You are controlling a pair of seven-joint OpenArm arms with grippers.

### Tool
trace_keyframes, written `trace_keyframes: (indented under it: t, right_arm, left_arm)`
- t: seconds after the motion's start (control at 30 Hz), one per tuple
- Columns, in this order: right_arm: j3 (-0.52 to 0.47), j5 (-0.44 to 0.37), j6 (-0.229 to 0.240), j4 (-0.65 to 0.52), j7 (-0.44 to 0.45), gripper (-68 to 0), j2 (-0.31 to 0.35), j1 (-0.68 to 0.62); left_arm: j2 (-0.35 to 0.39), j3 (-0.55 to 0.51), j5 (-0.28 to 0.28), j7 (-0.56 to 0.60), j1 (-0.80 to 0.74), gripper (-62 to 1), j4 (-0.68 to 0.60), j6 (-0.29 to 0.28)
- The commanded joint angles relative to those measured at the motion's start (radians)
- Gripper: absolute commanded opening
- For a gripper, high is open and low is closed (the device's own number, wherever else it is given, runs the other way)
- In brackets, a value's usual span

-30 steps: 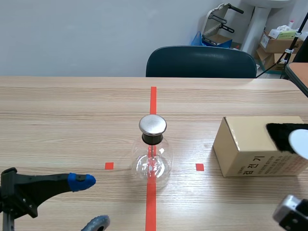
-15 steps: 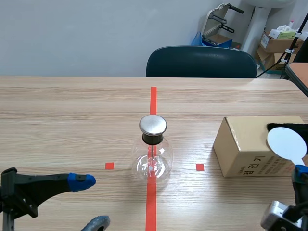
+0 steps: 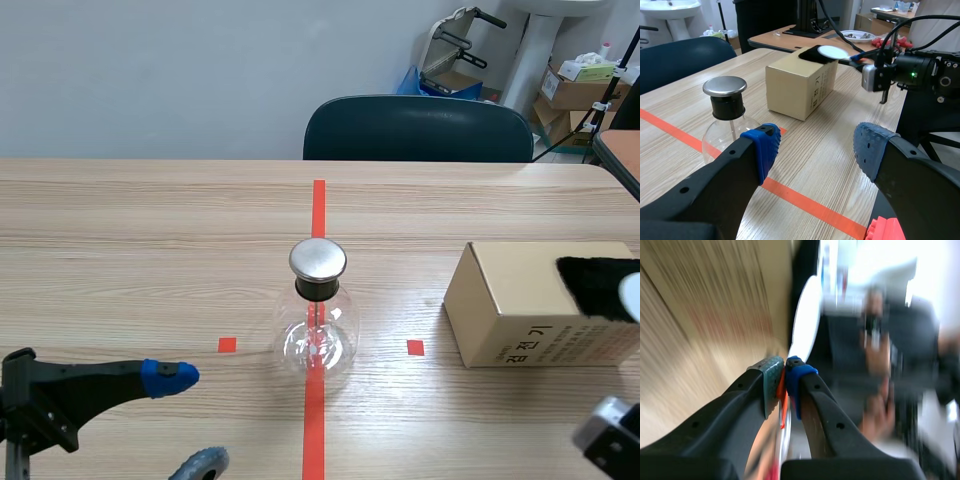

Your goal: Do the electroscope experiment

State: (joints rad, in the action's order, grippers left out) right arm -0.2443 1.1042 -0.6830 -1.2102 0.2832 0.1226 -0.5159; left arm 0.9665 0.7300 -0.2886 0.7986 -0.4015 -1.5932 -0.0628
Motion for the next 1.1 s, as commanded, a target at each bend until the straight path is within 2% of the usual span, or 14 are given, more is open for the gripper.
trace_keyframes:
  t: [0.0, 0.1, 0.17, 0.2, 0.3, 0.37, 0.43, 0.5, 0.57, 0.73, 0.8, 0.93, 1.0, 1.07]
  right_arm:
    - [-0.004, 0.013, -0.005, -0.016, 0.042, -66.7, 0.008, -0.003]
    - [-0.003, 0.022, -0.005, -0.016, 0.204, -66.7, 0.008, 0.0]
    - [-0.003, 0.019, -0.005, -0.016, 0.26, -66.7, 0.007, 0.001]
    - [-0.003, 0.013, -0.006, -0.016, 0.246, -66.7, 0.006, 0.0]
    - [-0.005, 0.003, -0.005, -0.016, 0.085, -66.7, 0.007, -0.002]
    - [-0.005, 0.008, -0.005, -0.016, 0.053, -66.7, 0.008, -0.002]
    - [-0.005, 0.025, -0.005, -0.016, 0.127, -66.7, 0.008, -0.002]
    - [-0.005, 0.026, -0.005, -0.016, 0.255, -66.7, 0.008, 0.0]
    - [-0.004, 0.022, -0.006, -0.016, 0.295, -66.7, 0.007, 0.0]
    - [-0.004, 0.01, -0.008, -0.016, 0.046, -66.7, 0.002, -0.002]
    - [-0.004, 0.023, -0.008, -0.016, 0.088, -66.7, 0.006, -0.002]
    - [-0.004, 0.019, -0.009, -0.016, 0.309, -66.7, 0.007, 0.001]
    - [-0.004, 0.011, -0.01, -0.016, 0.264, -66.7, 0.004, 0.0]
    - [-0.004, 0.011, -0.012, -0.016, 0.116, -66.7, 0.001, -0.002]
  left_arm:
    - [-0.008, -0.001, -0.006, 0.021, 0.0, -26.0, -0.014, -0.003]
    - [-0.008, -0.001, -0.006, 0.021, 0.0, -26.0, -0.014, -0.003]
    - [-0.008, -0.001, -0.006, 0.021, 0.0, -26.0, -0.014, -0.003]
    - [-0.008, -0.001, -0.006, 0.021, 0.0, -26.0, -0.014, -0.003]
    - [-0.008, -0.001, -0.006, 0.021, 0.0, -26.0, -0.014, -0.003]
    - [-0.008, -0.001, -0.006, 0.021, 0.0, -26.0, -0.014, -0.003]
    - [-0.008, -0.001, -0.006, 0.021, 0.0, -26.0, -0.014, -0.003]
    - [-0.008, -0.001, -0.006, 0.021, 0.0, -26.0, -0.014, -0.004]
    - [-0.008, -0.001, -0.006, 0.021, 0.0, -26.0, -0.014, -0.004]
    - [-0.008, -0.001, -0.006, 0.021, 0.0, -26.0, -0.014, -0.008]
    - [-0.008, -0.001, -0.006, 0.021, 0.0, -26.0, -0.014, -0.01]
    - [-0.008, -0.001, -0.006, 0.021, 0.0, -26.0, -0.014, -0.011]
    - [-0.008, -0.001, -0.006, 0.021, 0.0, -26.0, -0.014, -0.011]
    - [-0.008, -0.001, -0.006, 0.022, 0.0, -26.0, -0.014, -0.011]
